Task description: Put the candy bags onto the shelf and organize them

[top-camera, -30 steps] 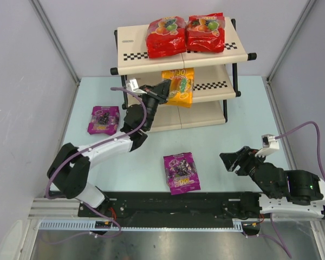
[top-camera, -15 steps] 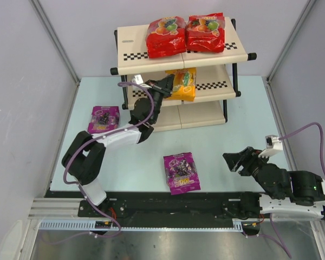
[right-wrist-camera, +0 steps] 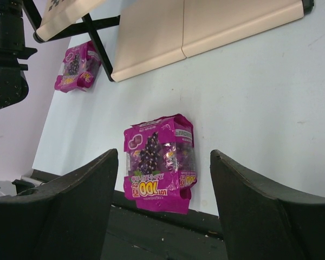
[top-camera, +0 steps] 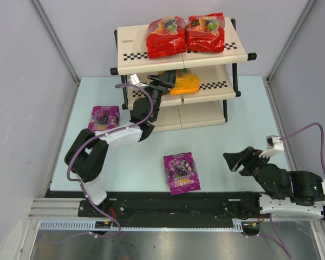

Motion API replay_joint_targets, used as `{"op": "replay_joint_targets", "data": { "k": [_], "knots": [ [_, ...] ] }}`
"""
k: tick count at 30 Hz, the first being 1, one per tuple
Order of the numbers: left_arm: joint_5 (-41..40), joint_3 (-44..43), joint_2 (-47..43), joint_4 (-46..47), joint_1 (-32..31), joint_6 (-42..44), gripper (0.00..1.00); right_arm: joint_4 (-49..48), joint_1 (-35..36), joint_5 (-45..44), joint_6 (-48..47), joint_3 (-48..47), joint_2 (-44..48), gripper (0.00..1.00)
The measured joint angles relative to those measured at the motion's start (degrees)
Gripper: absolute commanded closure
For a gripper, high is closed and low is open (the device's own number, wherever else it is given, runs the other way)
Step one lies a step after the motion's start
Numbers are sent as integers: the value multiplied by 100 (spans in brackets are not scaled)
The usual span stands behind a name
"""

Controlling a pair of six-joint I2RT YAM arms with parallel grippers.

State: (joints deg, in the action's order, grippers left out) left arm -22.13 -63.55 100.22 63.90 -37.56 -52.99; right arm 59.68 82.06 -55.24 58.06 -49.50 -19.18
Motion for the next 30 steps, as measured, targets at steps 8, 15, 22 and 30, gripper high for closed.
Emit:
{"op": "replay_joint_targets", "data": {
  "k": [8,15,22,30],
  "knots": [
    [168,275,-216,107,37,0,0,2,0,-2,0,0,0,27],
    [273,1397,-1547,-214,37,81,1,4,0,-26,13,0,-251,20],
    [254,2341,-3069,-1119,-321,579,0,-581,-11,74,-136,409,-1305,13],
    [-566,4138,-5490,-2782,-1679,1163,0,-3189,-1193,1547,-765,2350,-2190,13]
  ]
}}
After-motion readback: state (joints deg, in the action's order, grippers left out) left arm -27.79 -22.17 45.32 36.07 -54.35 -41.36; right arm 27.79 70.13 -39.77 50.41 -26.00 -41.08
